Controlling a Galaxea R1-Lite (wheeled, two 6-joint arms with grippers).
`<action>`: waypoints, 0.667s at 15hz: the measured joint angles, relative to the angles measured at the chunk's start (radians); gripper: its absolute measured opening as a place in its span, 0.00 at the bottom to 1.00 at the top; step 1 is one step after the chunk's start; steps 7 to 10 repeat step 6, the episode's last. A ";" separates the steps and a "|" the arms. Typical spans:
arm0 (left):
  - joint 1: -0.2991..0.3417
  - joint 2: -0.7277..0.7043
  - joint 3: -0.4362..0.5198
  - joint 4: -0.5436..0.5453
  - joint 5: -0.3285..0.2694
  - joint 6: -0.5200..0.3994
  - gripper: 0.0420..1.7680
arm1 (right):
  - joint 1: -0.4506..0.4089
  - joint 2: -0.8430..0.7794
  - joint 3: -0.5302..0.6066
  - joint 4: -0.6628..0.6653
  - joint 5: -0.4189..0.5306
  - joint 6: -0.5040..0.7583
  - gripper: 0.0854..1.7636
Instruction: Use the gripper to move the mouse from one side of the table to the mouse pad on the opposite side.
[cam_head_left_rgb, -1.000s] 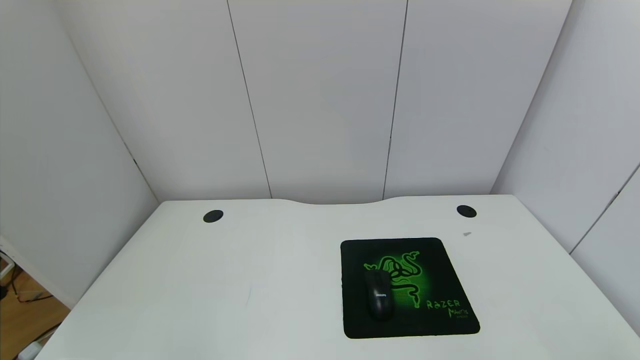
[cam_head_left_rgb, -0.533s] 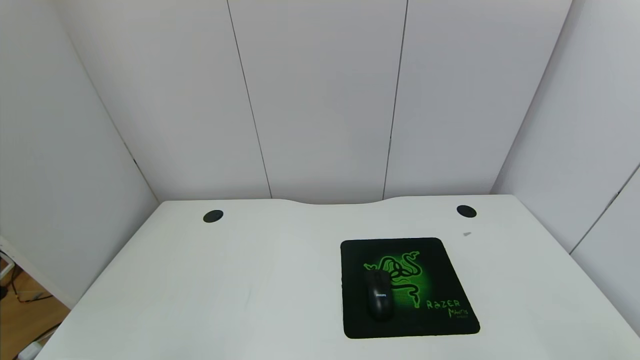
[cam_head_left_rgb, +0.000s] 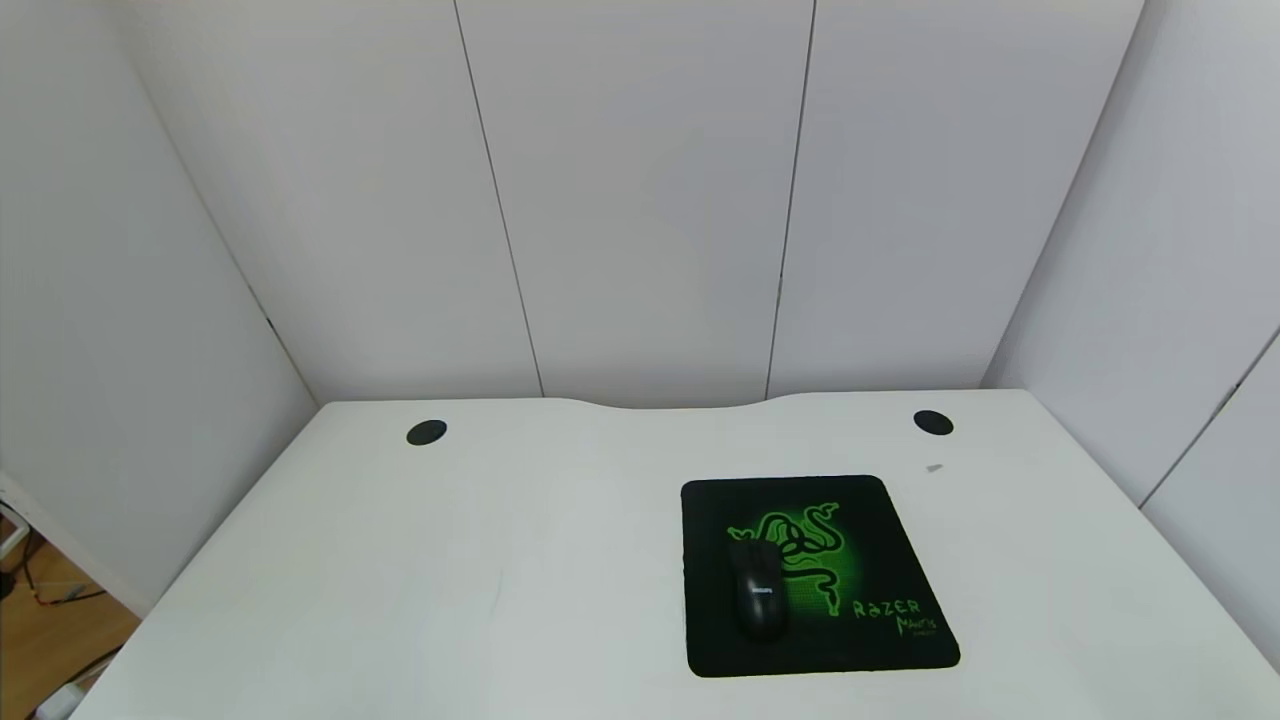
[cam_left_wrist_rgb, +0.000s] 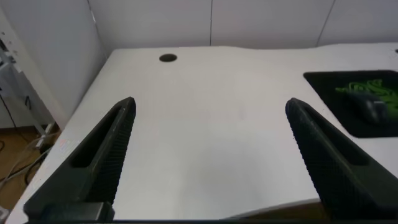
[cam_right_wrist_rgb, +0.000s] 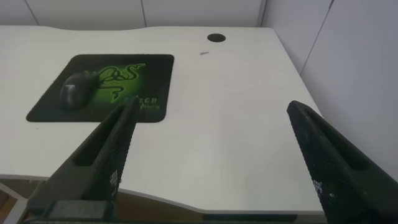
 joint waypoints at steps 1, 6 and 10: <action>0.000 0.000 -0.001 0.065 -0.011 0.001 0.97 | 0.000 0.000 0.000 0.000 0.000 0.000 0.97; 0.000 0.000 -0.010 0.084 -0.023 -0.002 0.97 | 0.000 0.000 0.000 0.000 0.000 0.000 0.97; 0.000 0.000 -0.010 0.084 -0.023 -0.002 0.97 | 0.000 0.000 0.000 0.000 0.000 0.000 0.97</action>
